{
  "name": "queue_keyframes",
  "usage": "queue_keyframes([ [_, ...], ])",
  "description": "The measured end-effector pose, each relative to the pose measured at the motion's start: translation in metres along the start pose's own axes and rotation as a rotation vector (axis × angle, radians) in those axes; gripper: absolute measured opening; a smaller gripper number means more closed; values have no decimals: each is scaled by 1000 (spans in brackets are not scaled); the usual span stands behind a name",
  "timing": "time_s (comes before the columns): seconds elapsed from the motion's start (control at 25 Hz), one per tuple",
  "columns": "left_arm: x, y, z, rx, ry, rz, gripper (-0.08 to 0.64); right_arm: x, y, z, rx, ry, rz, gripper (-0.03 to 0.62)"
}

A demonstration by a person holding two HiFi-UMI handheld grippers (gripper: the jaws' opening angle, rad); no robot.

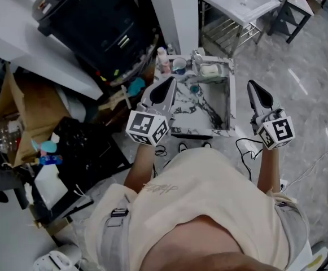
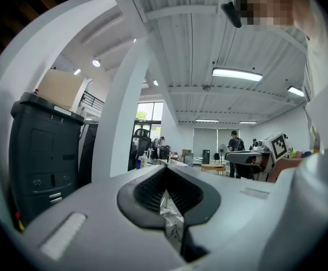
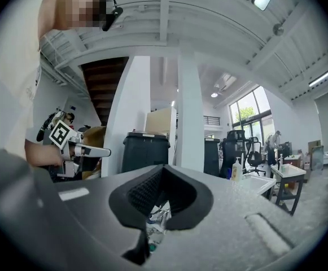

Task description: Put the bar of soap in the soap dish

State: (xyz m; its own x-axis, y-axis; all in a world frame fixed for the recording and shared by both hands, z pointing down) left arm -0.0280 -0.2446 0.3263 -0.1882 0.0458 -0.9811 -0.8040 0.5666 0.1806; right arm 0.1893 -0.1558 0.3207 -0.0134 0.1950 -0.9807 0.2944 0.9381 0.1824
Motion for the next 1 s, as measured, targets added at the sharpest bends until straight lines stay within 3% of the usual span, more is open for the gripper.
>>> queue_keyframes([
  [0.28,16,-2,-4,28,-10,50,15,17,-3,8,-42,112,28,2],
  [0.56,23,0,-3,28,-26,51,15,16,1,13,-66,85,22,2],
  [1.0,22,6,2,30,-13,49,15,11,-17,3,-31,90,21,0],
])
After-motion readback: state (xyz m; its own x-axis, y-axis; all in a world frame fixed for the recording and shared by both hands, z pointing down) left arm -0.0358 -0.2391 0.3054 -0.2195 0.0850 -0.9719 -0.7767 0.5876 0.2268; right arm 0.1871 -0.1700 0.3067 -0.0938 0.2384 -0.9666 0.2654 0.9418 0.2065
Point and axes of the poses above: the fingertips, and each gripper's own axes: y backward along the fingers, z to its right, x out of its top, the point moved 1 cm from there along y, backward along the fingers, and after that the axes turned 9 degrees about z, right-handed, at the moved point
